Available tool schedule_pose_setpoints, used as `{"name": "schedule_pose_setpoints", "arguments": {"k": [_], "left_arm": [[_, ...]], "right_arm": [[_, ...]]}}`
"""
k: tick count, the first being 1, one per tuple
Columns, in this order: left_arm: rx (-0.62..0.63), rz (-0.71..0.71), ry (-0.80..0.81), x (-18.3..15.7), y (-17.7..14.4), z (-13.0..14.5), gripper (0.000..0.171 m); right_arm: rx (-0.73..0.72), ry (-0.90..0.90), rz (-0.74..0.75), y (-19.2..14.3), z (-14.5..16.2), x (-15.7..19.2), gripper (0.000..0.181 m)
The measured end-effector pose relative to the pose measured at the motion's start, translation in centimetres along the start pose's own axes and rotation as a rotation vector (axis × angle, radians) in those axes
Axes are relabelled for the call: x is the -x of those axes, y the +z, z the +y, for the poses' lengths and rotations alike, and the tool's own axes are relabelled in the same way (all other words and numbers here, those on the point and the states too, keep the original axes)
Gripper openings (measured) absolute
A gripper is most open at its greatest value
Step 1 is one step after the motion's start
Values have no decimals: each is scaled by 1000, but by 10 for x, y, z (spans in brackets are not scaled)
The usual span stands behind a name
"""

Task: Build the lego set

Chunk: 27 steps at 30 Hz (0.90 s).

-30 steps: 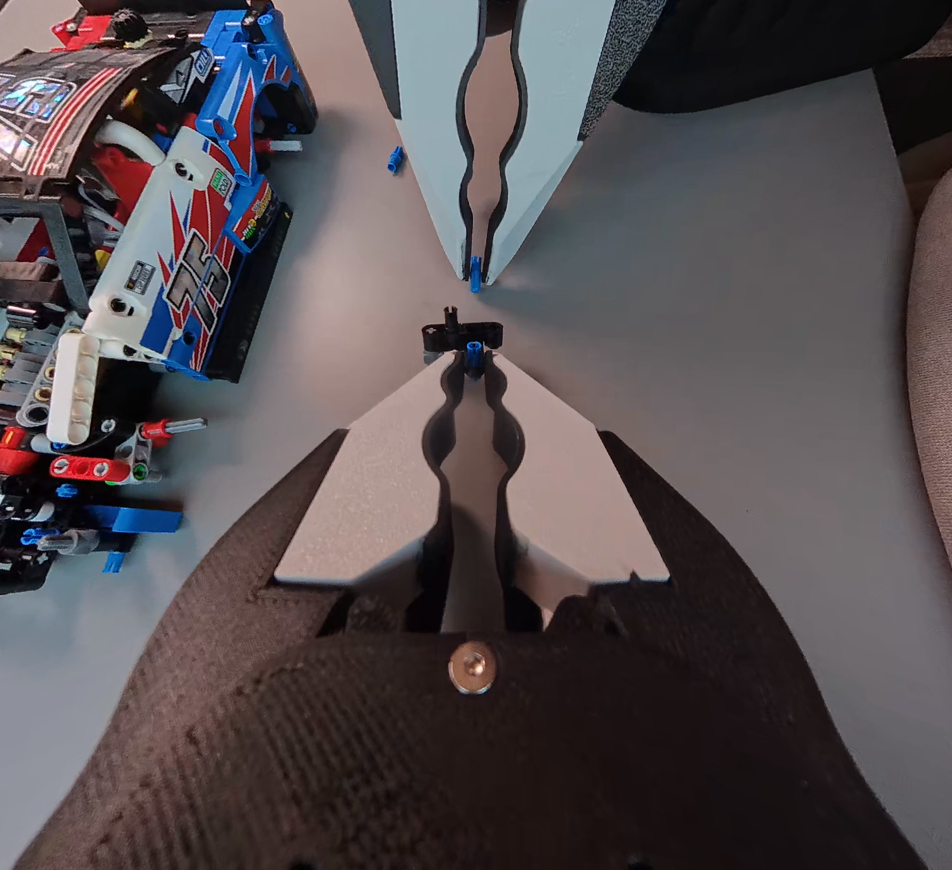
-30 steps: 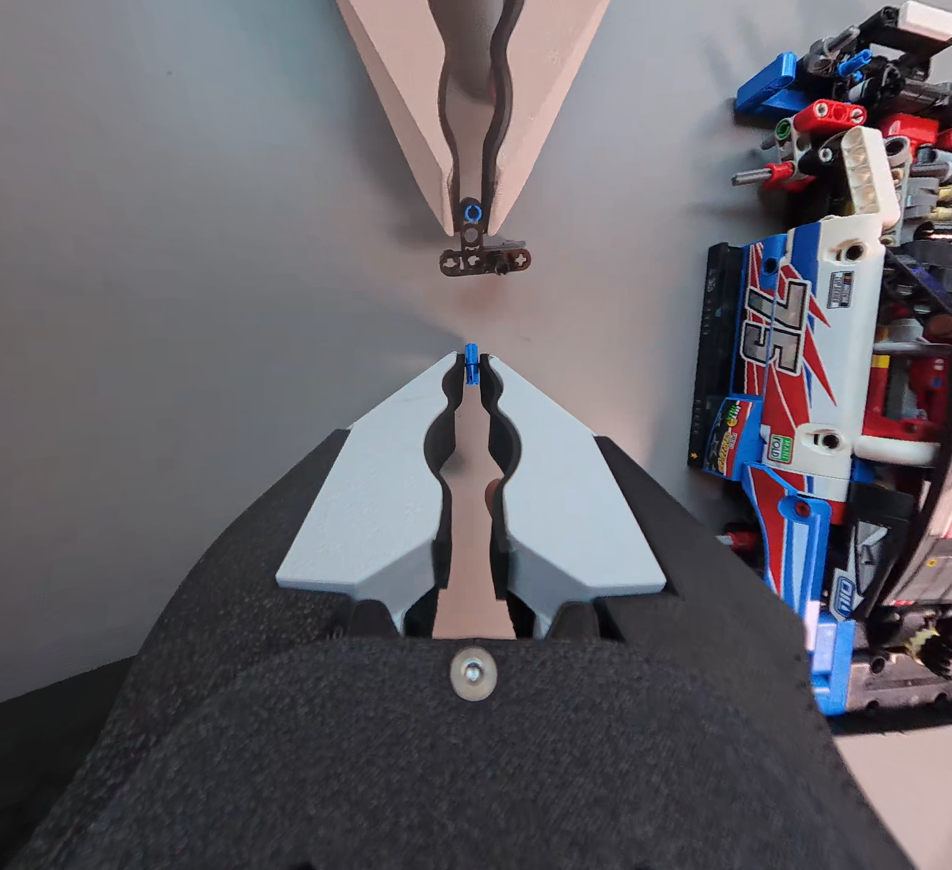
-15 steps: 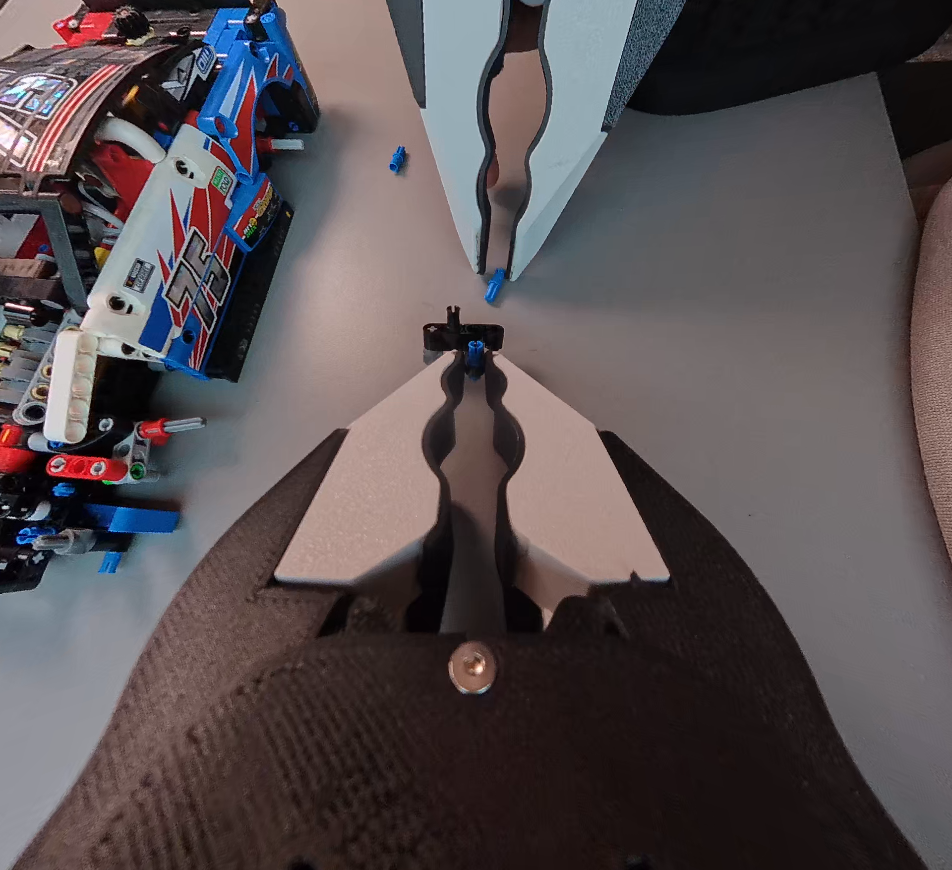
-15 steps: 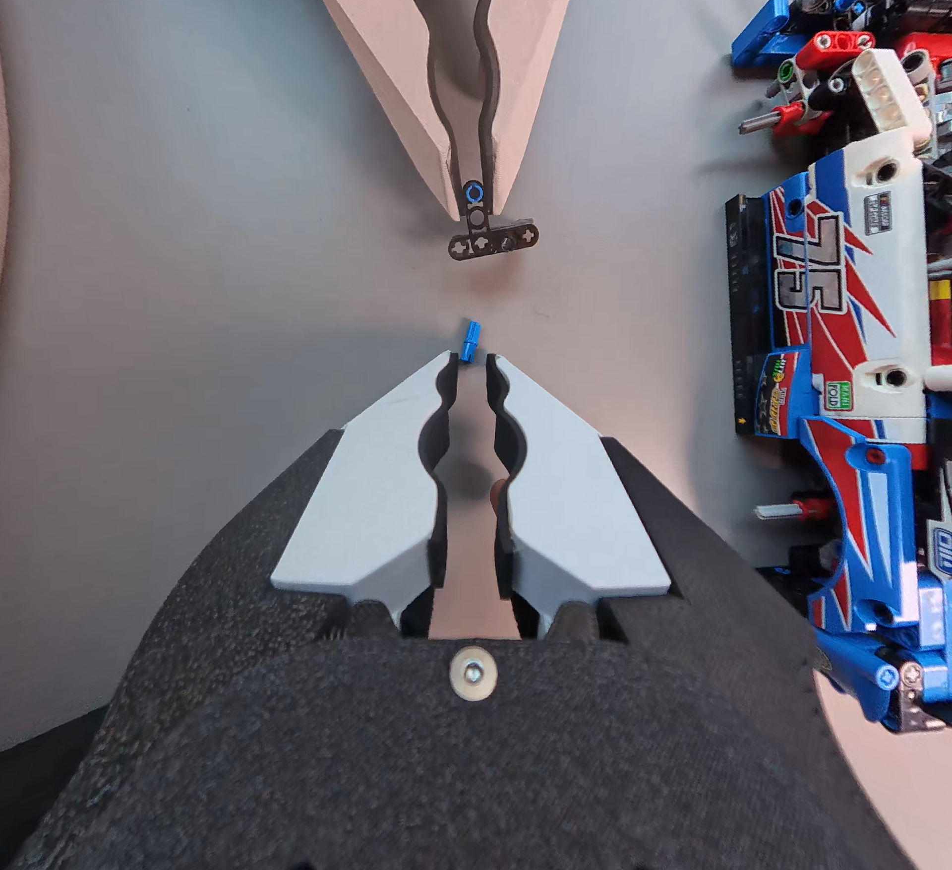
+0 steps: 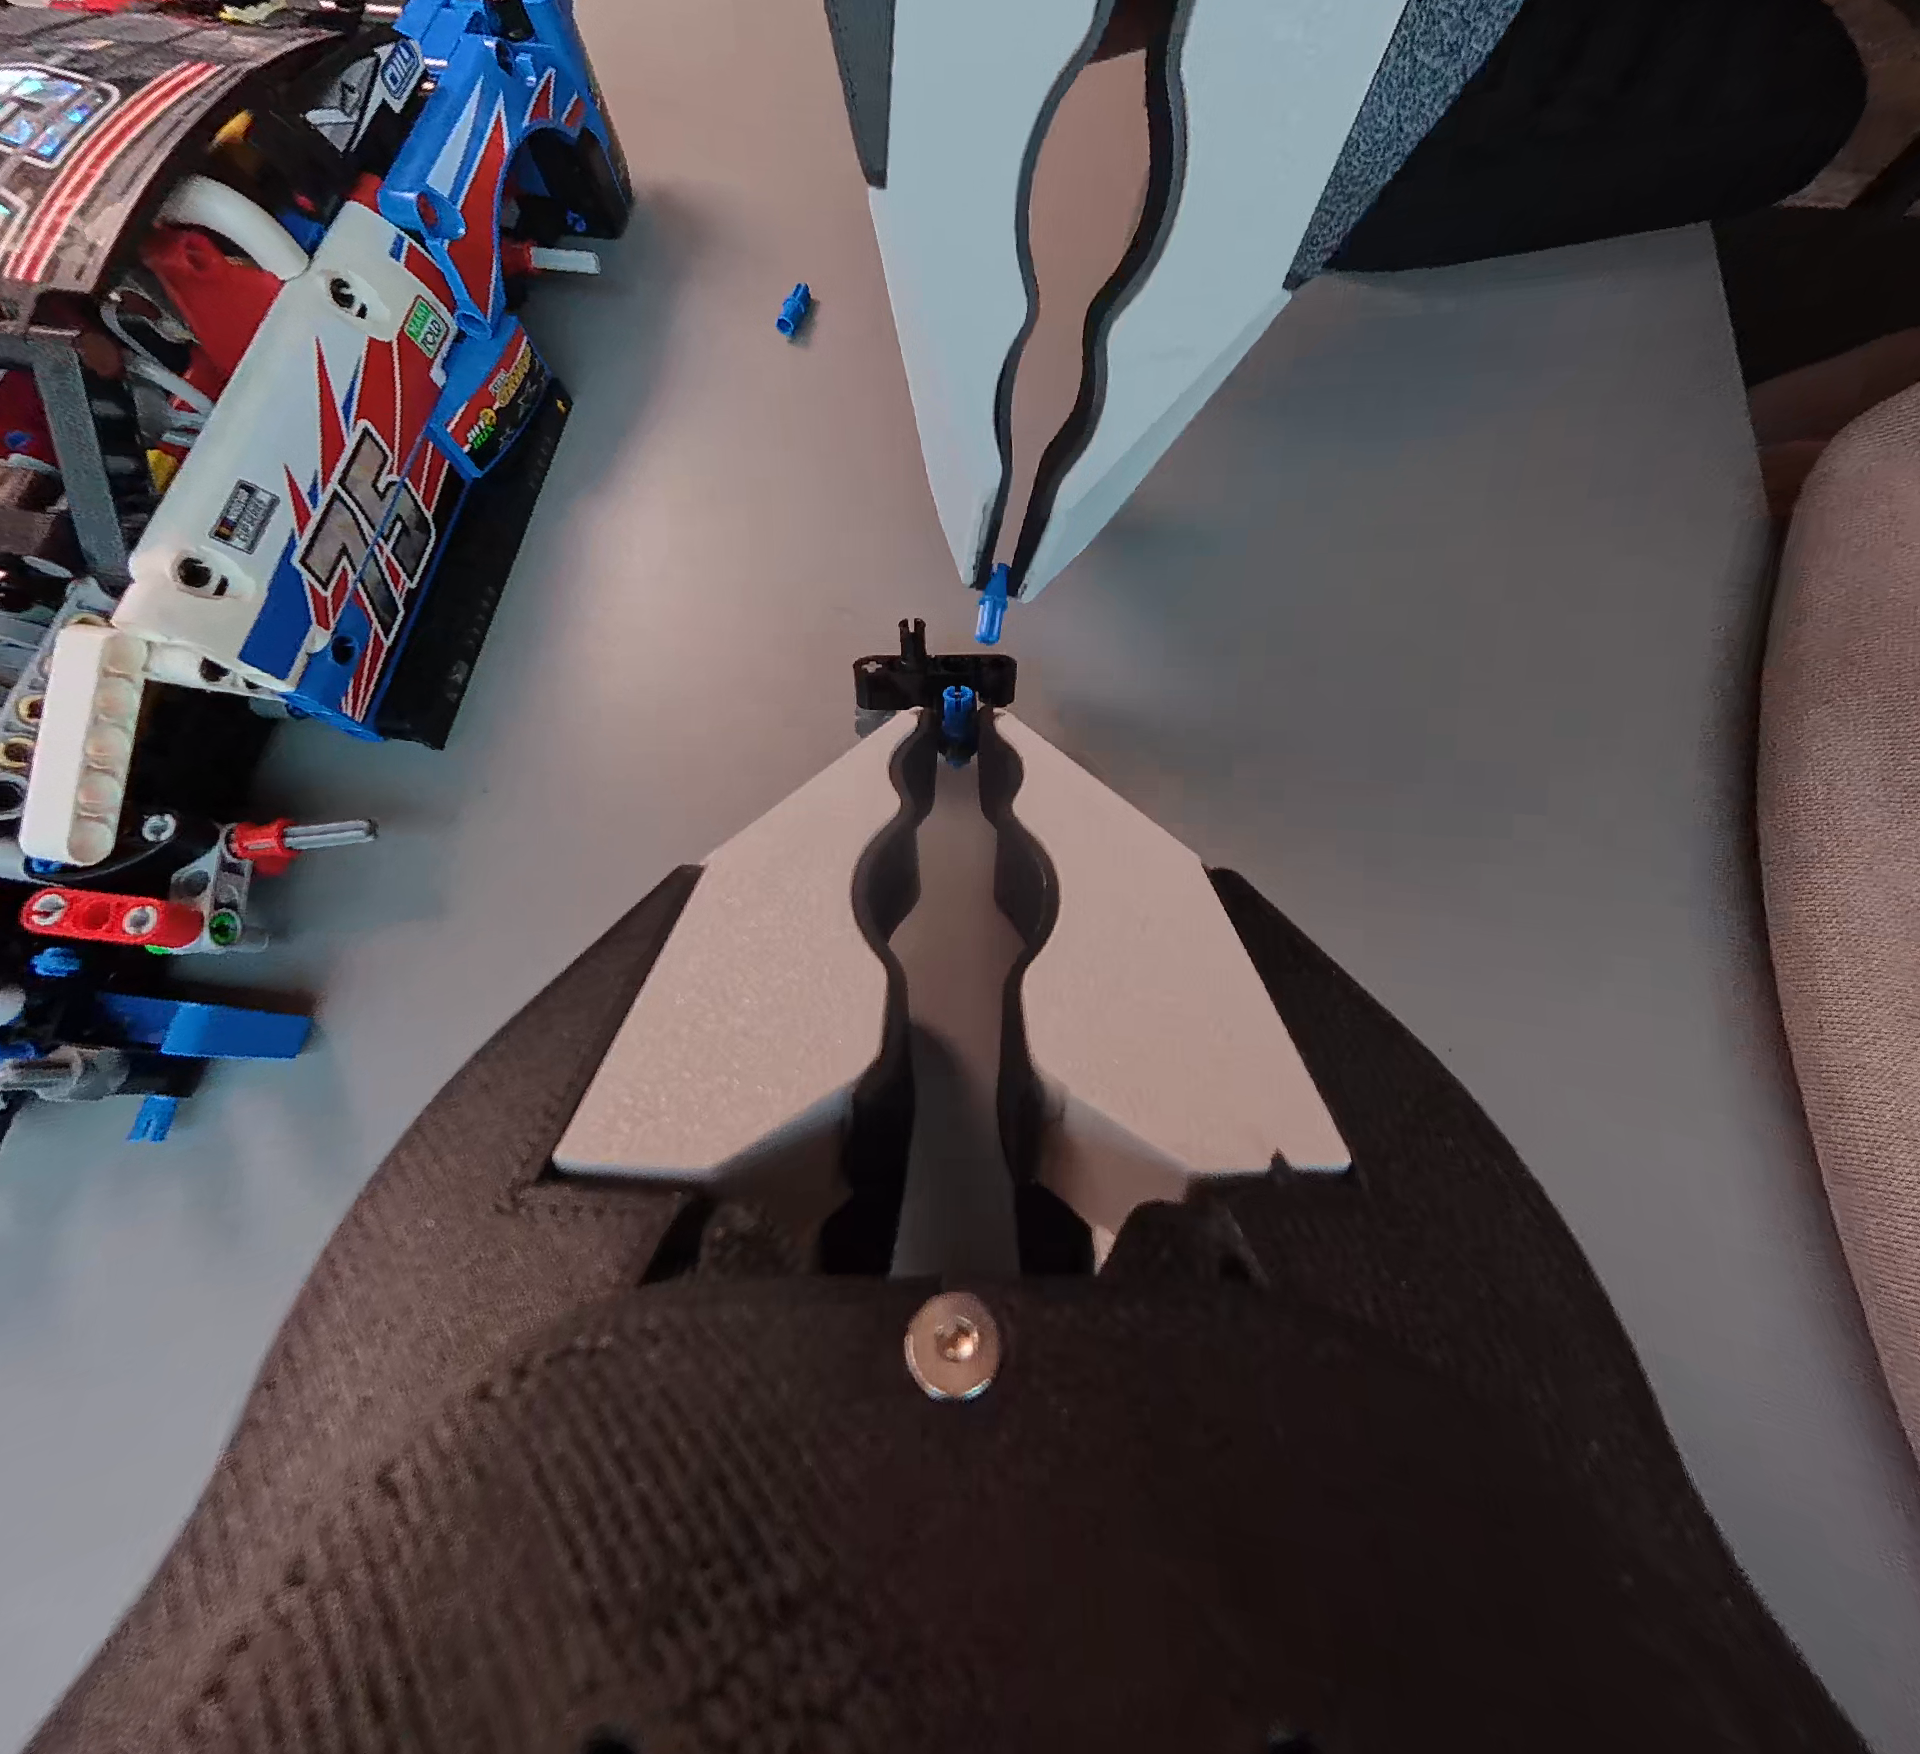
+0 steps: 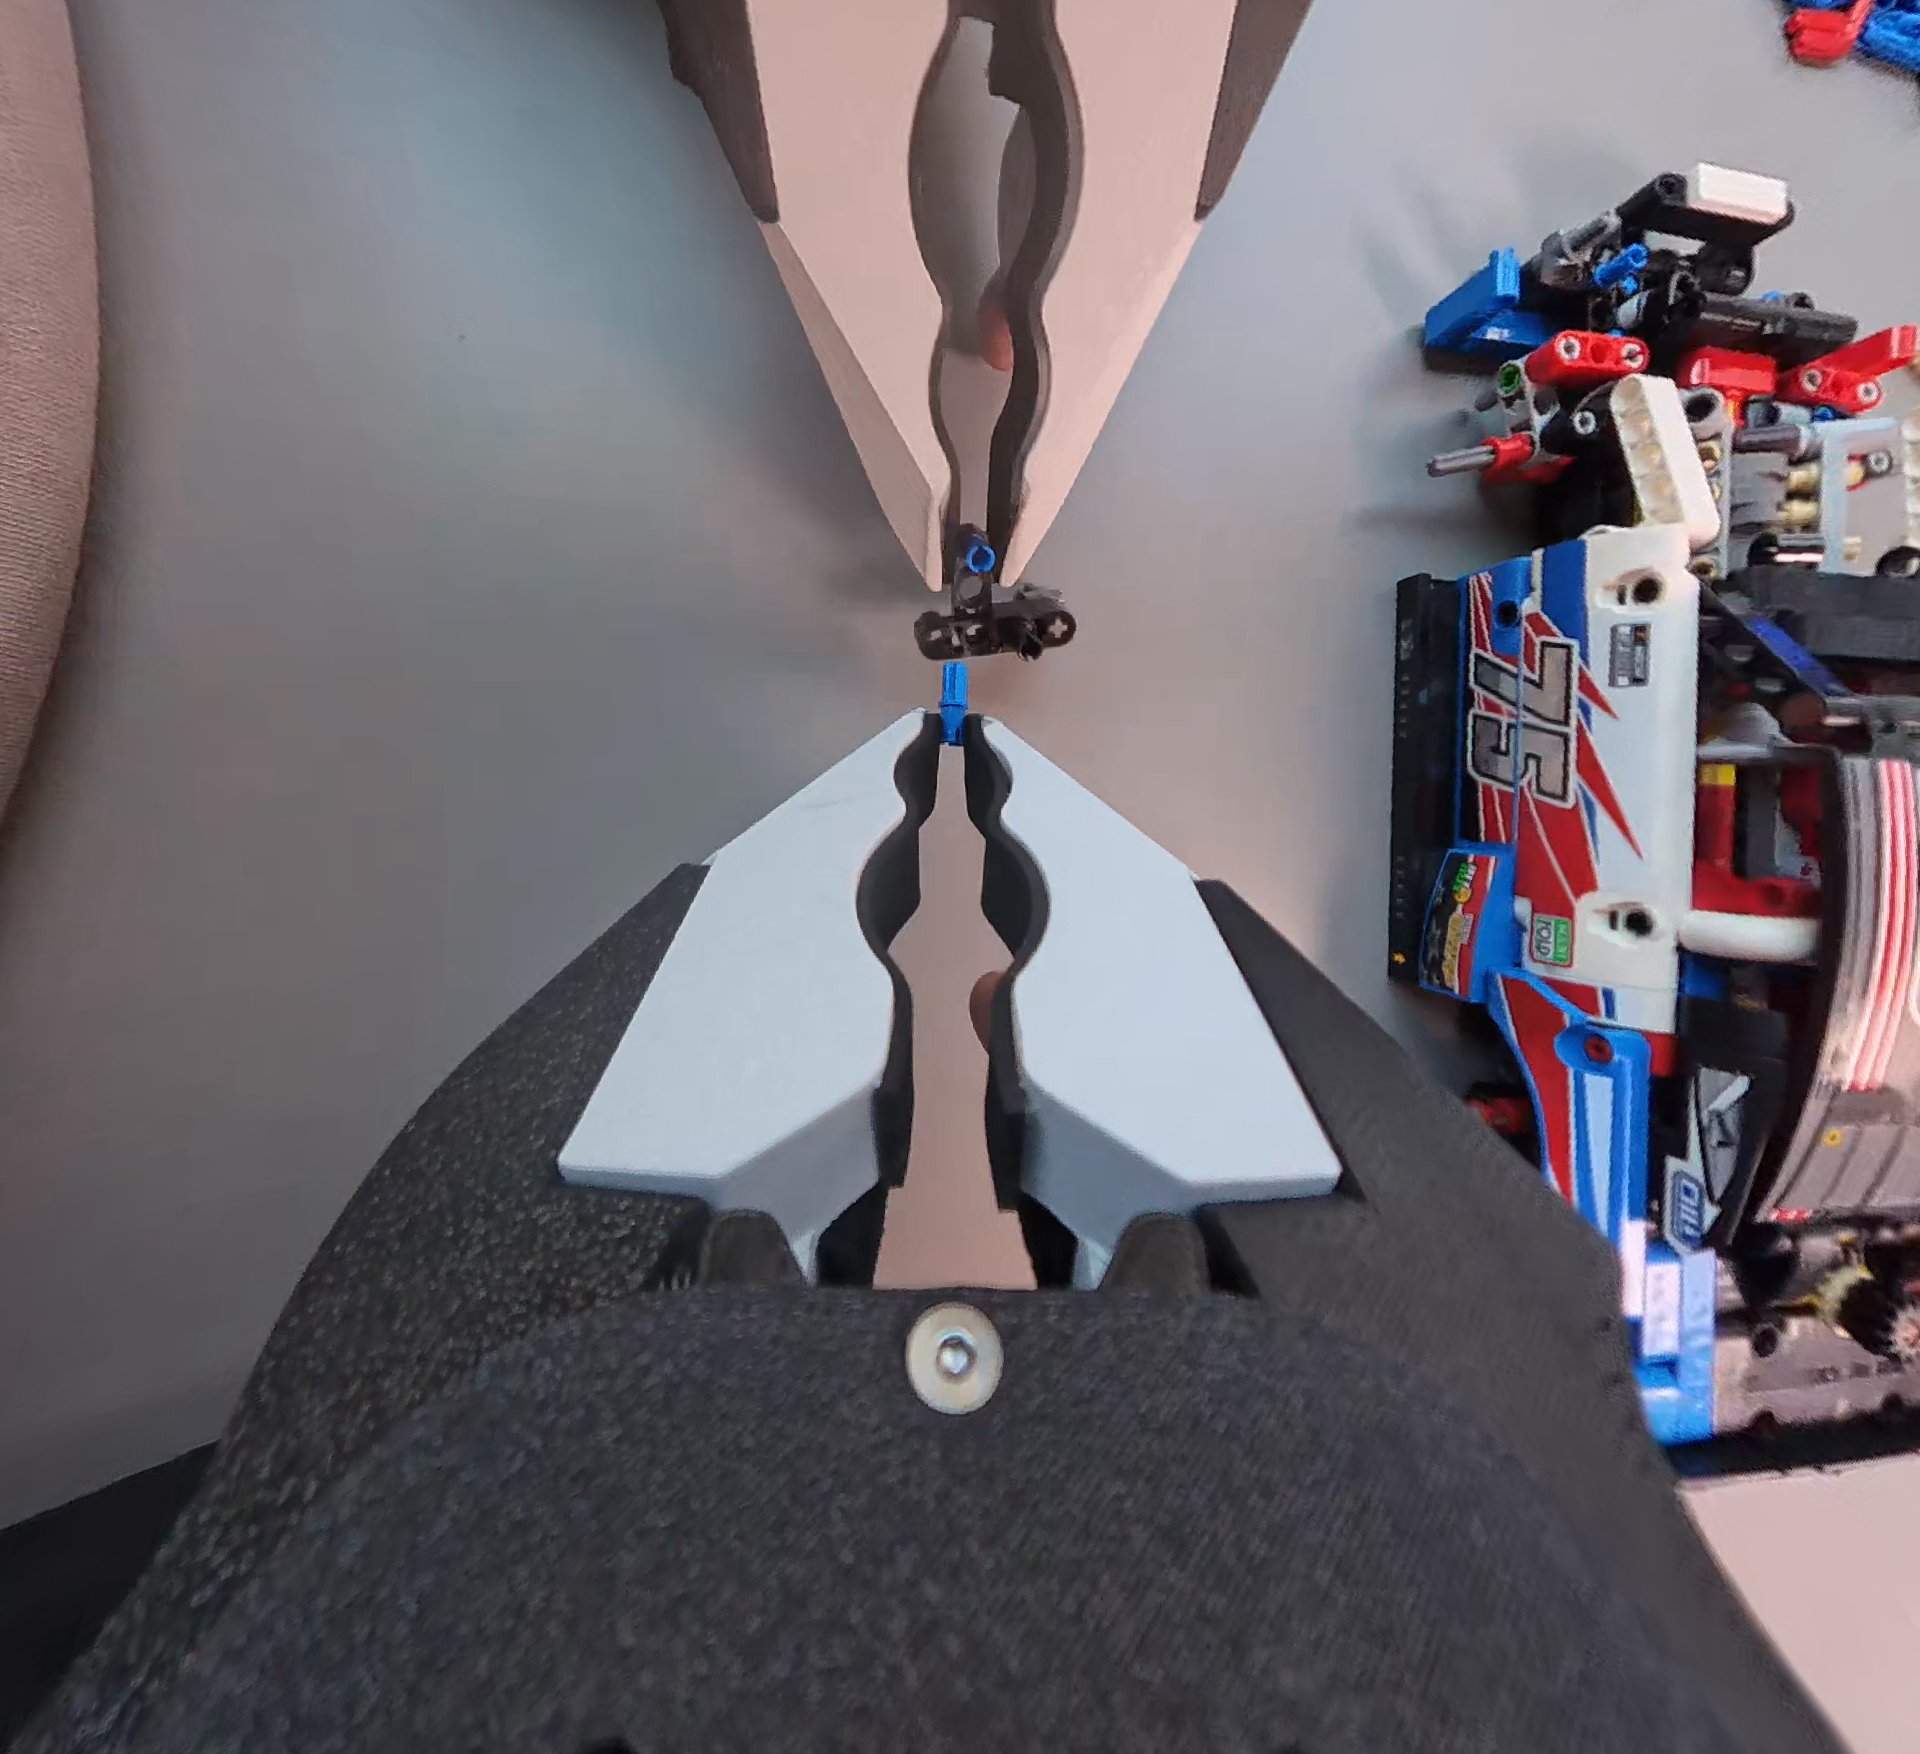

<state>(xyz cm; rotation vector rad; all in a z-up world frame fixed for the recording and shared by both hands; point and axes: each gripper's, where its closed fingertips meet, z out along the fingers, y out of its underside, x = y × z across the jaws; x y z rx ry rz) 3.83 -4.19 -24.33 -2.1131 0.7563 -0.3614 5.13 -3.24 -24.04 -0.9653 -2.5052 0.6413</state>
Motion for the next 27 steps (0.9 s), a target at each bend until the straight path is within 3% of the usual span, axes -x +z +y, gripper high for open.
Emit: {"name": "schedule_pose_setpoints", "arguments": {"k": [10,27], "left_arm": [[12,16,-35,-2,-2,-1,6],[78,-32,-9,-6,4,0,6]], "right_arm": [[118,-95,-43,6,-3,4,2],[216,-109,-52,5,1,9,2]]}}
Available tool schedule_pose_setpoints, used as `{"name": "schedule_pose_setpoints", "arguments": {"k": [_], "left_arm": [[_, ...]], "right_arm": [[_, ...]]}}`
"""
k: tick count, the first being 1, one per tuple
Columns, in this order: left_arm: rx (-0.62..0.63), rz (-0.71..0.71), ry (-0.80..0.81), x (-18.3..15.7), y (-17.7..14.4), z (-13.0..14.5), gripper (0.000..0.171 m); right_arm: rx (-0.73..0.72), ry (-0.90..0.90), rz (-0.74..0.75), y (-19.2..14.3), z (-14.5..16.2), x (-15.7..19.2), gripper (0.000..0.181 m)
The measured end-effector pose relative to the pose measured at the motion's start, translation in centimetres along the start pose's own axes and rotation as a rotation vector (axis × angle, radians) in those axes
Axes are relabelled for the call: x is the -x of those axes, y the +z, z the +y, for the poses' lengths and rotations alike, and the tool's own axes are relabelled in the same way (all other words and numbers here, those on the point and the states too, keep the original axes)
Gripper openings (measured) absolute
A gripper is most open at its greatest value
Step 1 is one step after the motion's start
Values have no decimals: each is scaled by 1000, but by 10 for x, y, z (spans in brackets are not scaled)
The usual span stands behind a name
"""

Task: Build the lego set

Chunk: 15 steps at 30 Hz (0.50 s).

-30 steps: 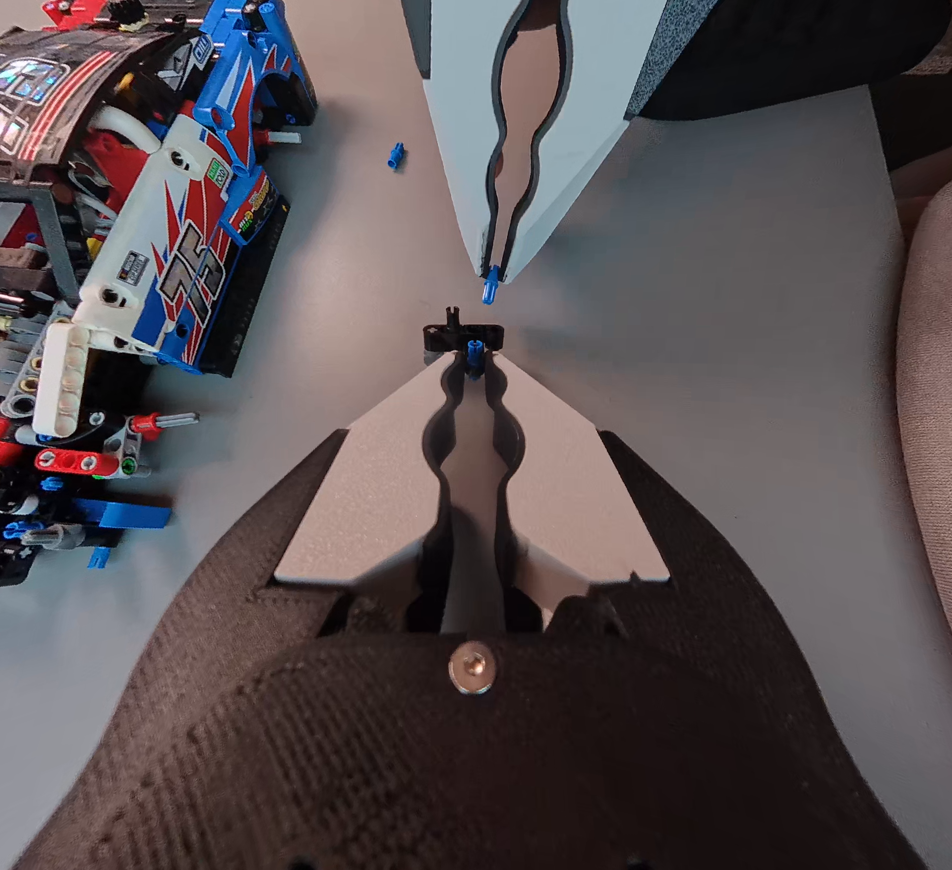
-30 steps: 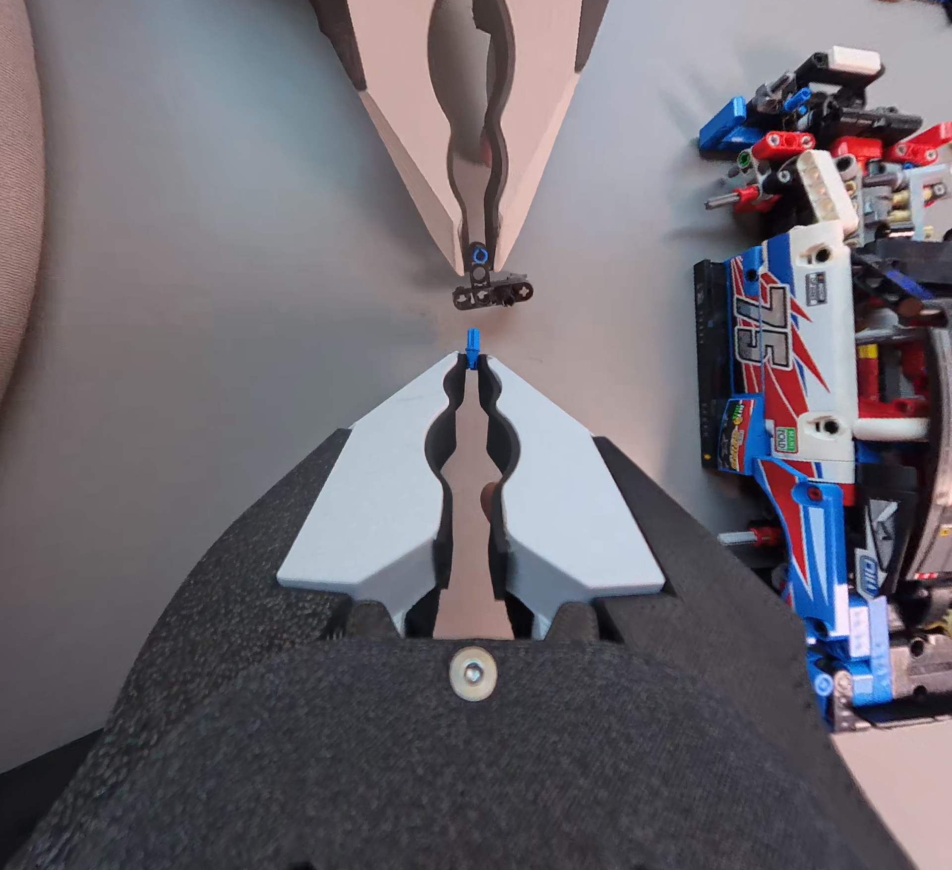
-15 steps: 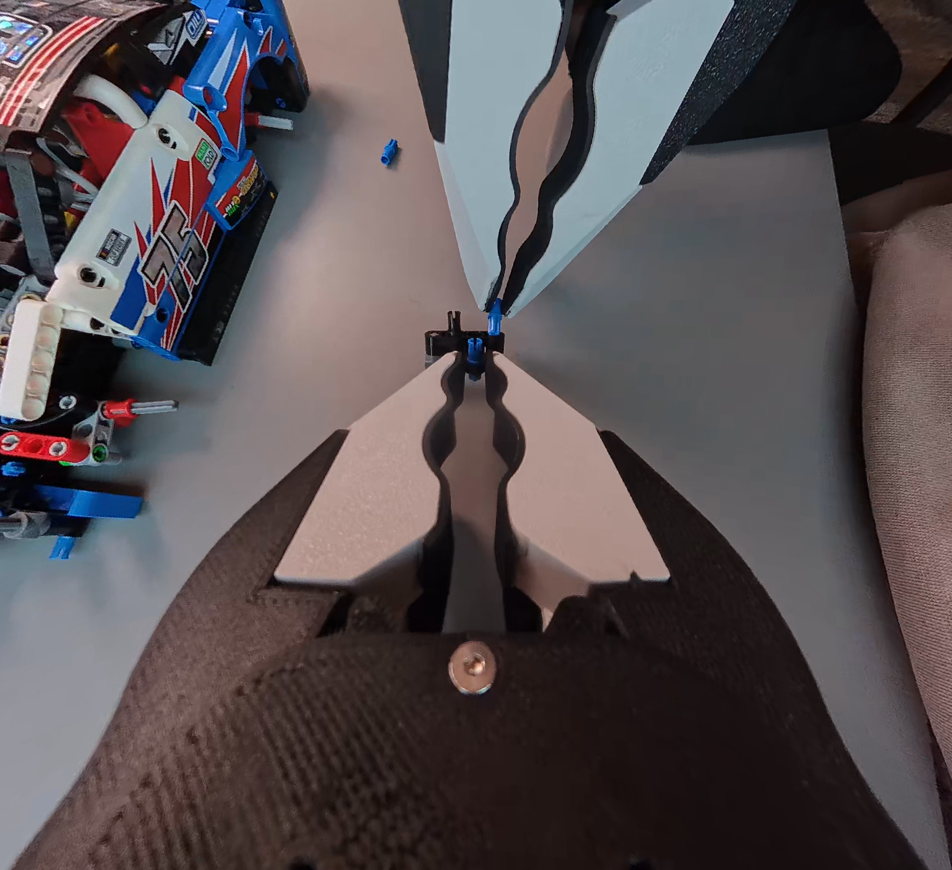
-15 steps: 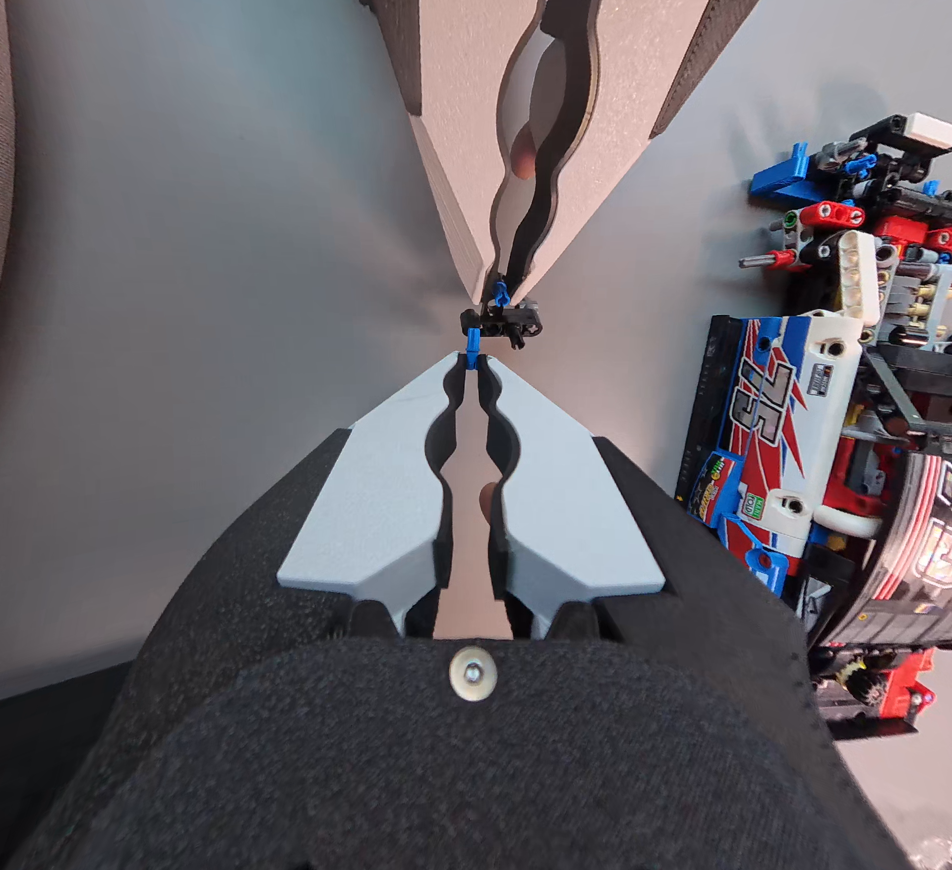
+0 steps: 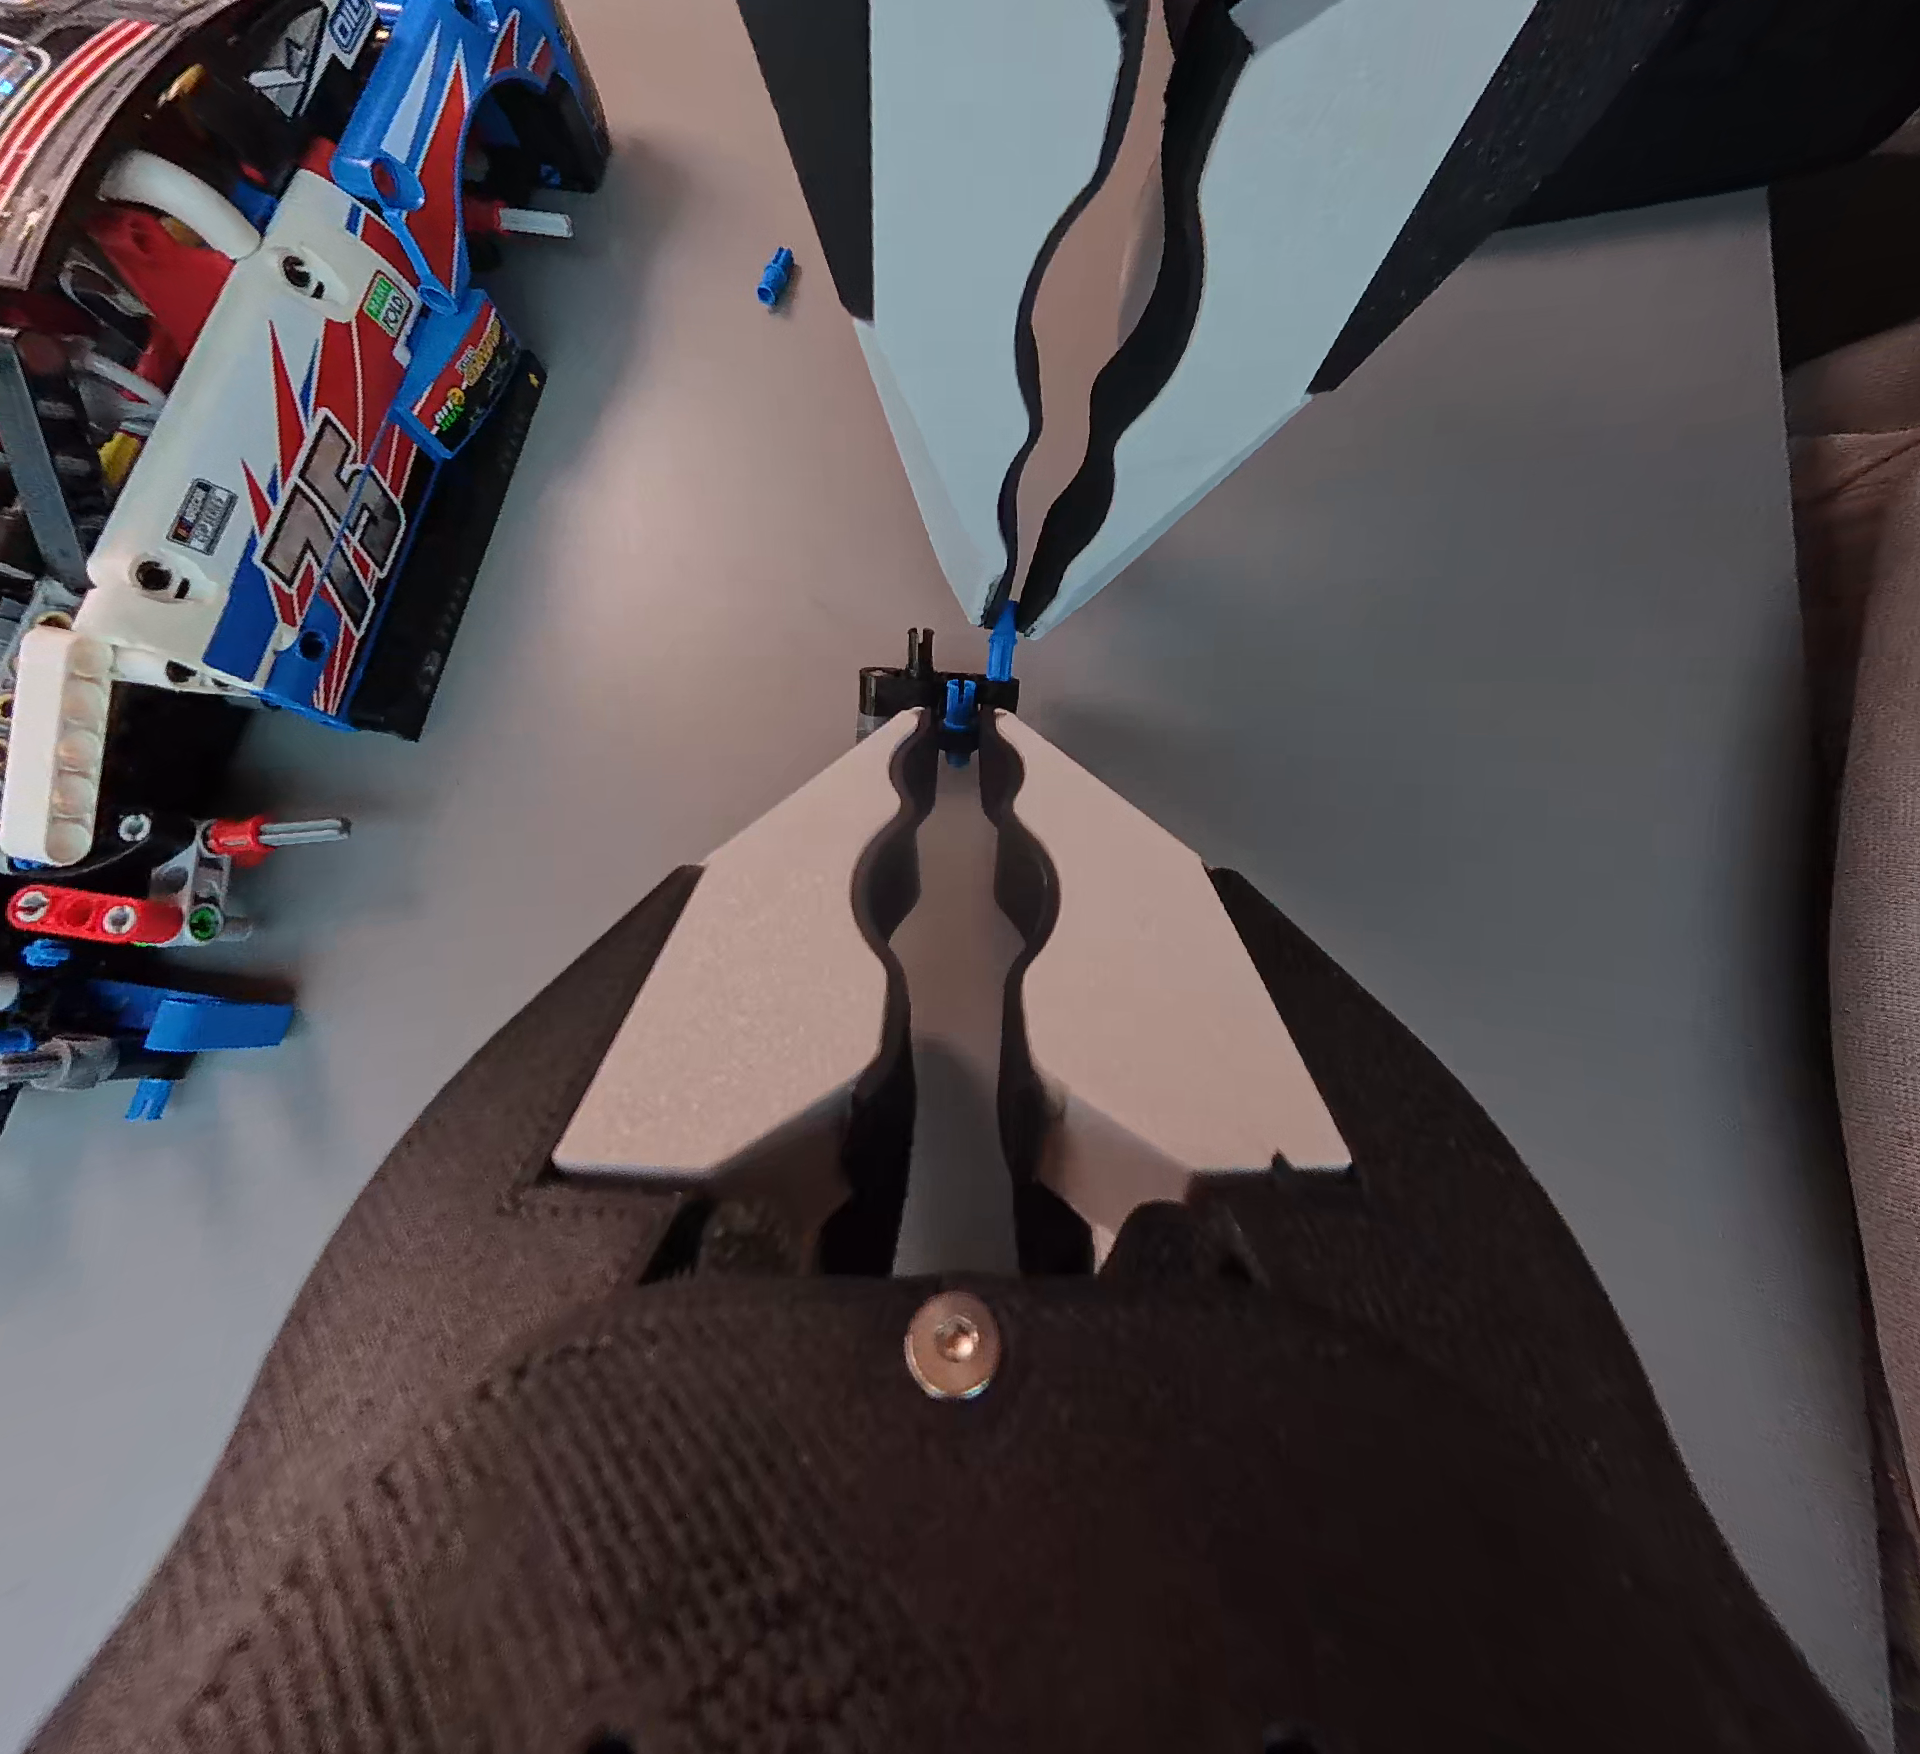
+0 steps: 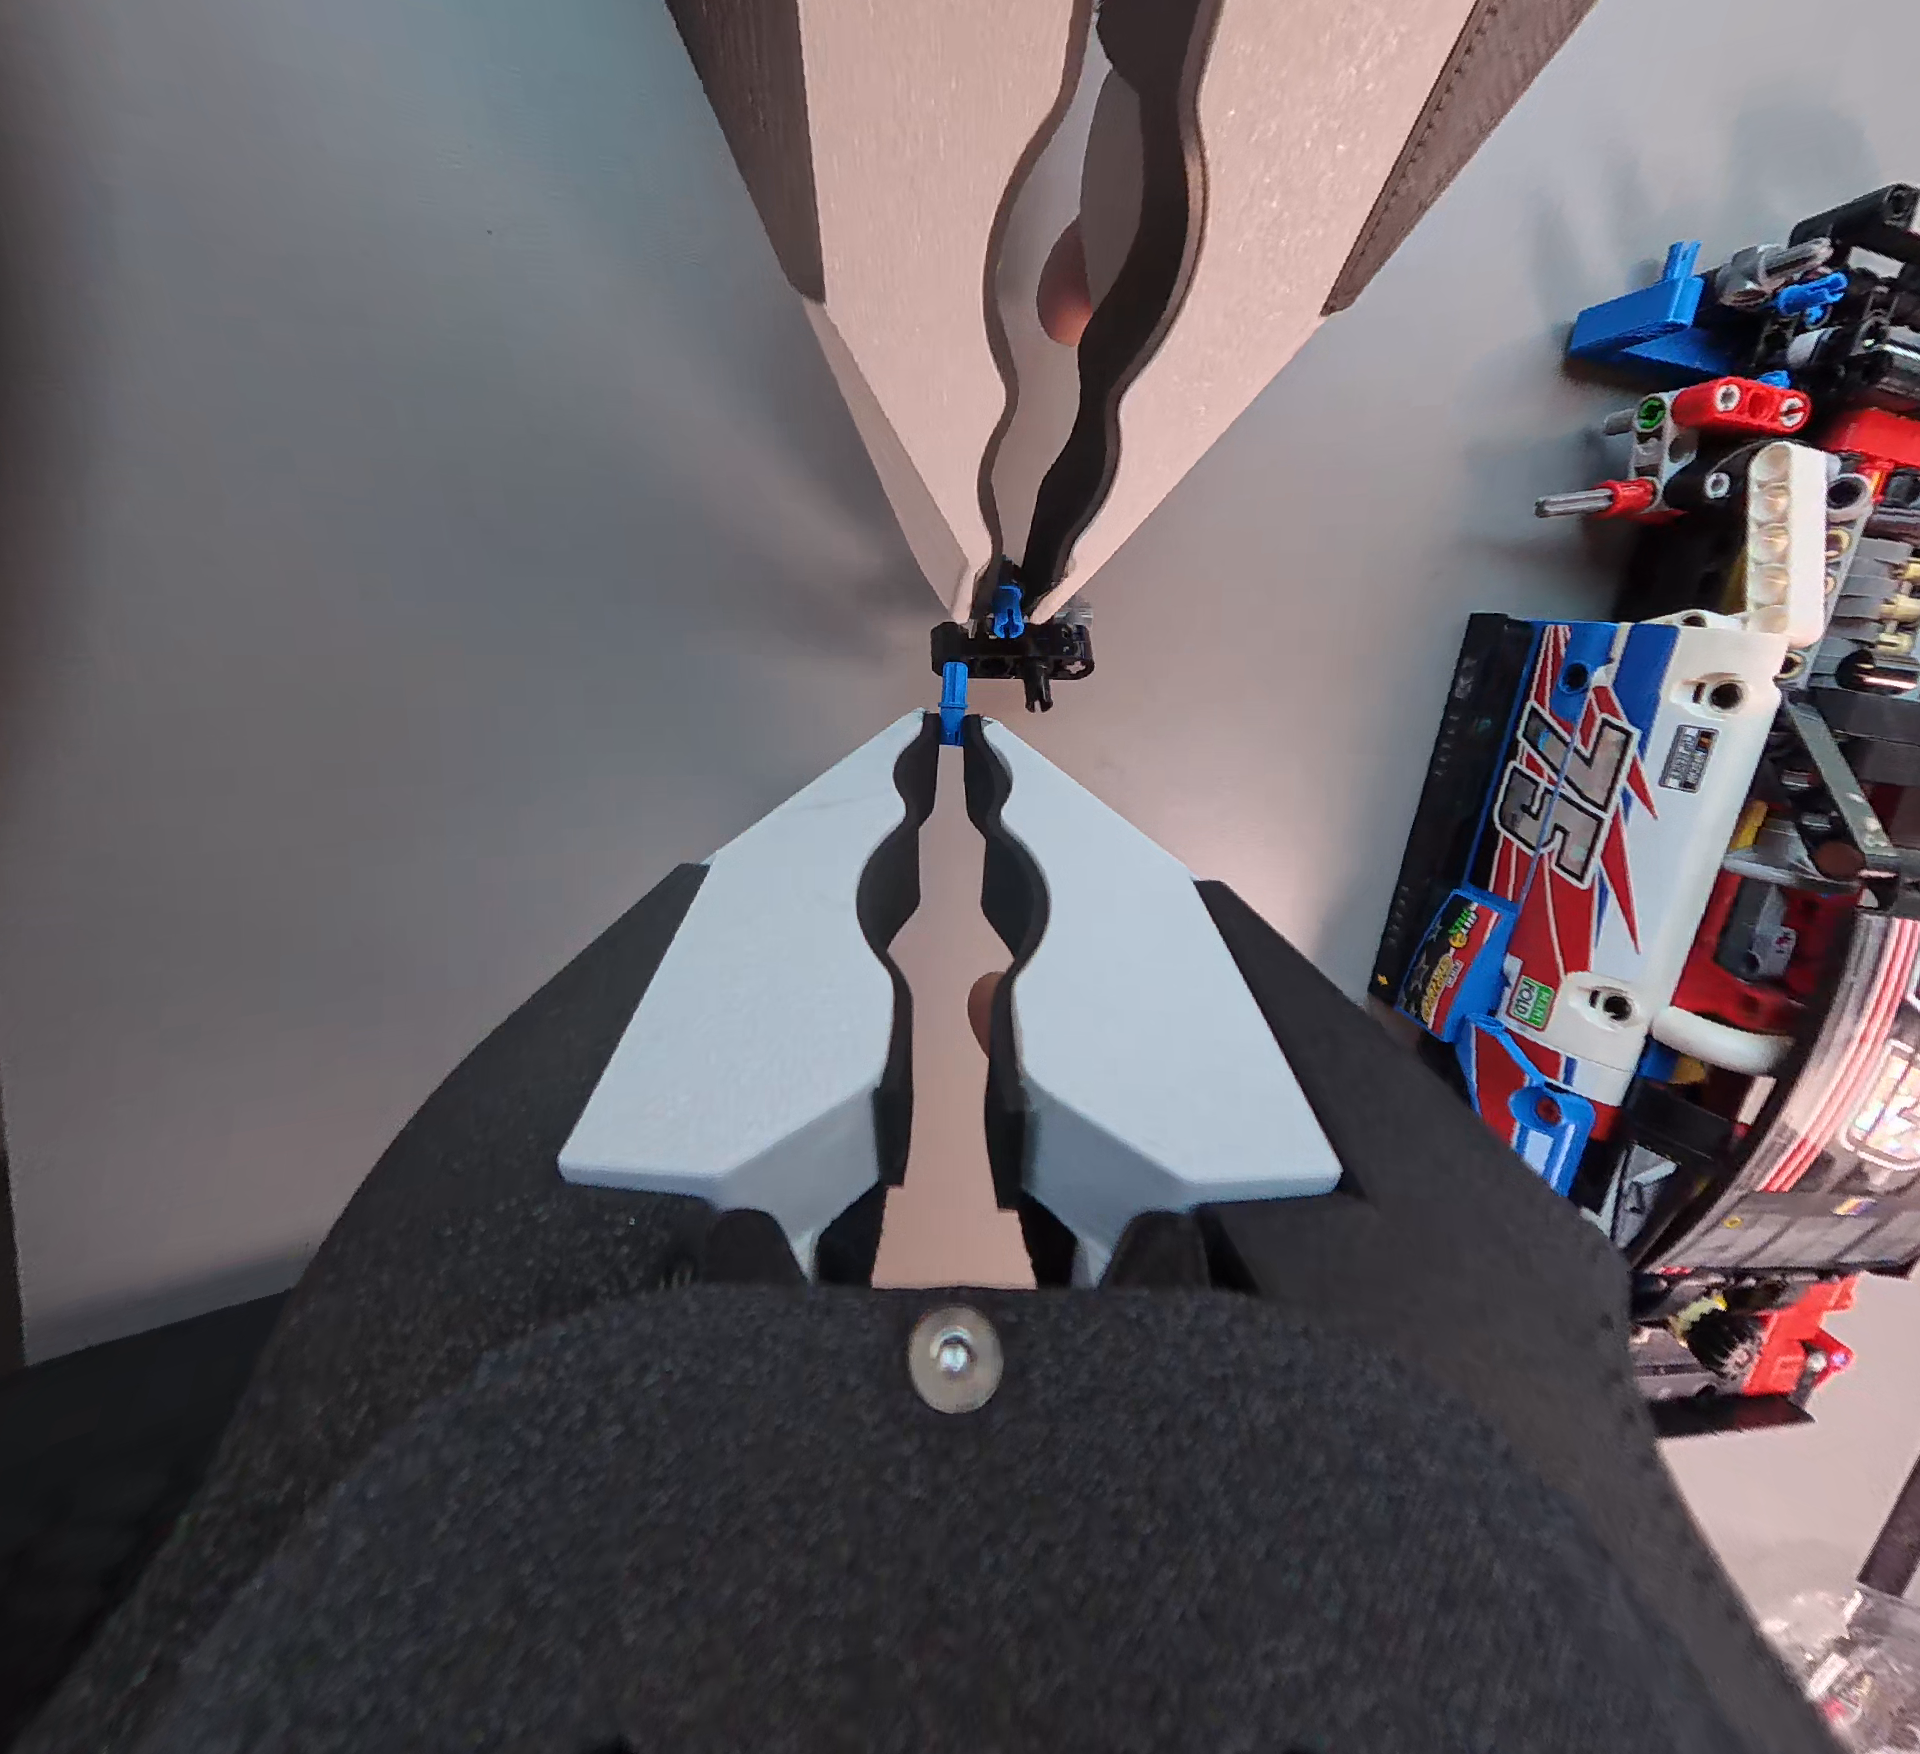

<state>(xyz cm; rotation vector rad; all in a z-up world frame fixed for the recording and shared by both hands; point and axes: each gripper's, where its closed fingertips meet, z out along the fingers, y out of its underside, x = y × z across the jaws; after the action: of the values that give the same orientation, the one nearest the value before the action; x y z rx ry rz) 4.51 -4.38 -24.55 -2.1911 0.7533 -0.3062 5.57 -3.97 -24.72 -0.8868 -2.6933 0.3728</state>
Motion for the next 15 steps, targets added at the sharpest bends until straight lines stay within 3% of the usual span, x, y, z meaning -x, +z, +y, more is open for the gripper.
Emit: {"name": "schedule_pose_setpoints", "arguments": {"k": [15], "left_arm": [[-16,-8,-2,-5,9,-3,7]], "right_arm": [[26,76,-19,8,10,6,2]]}}
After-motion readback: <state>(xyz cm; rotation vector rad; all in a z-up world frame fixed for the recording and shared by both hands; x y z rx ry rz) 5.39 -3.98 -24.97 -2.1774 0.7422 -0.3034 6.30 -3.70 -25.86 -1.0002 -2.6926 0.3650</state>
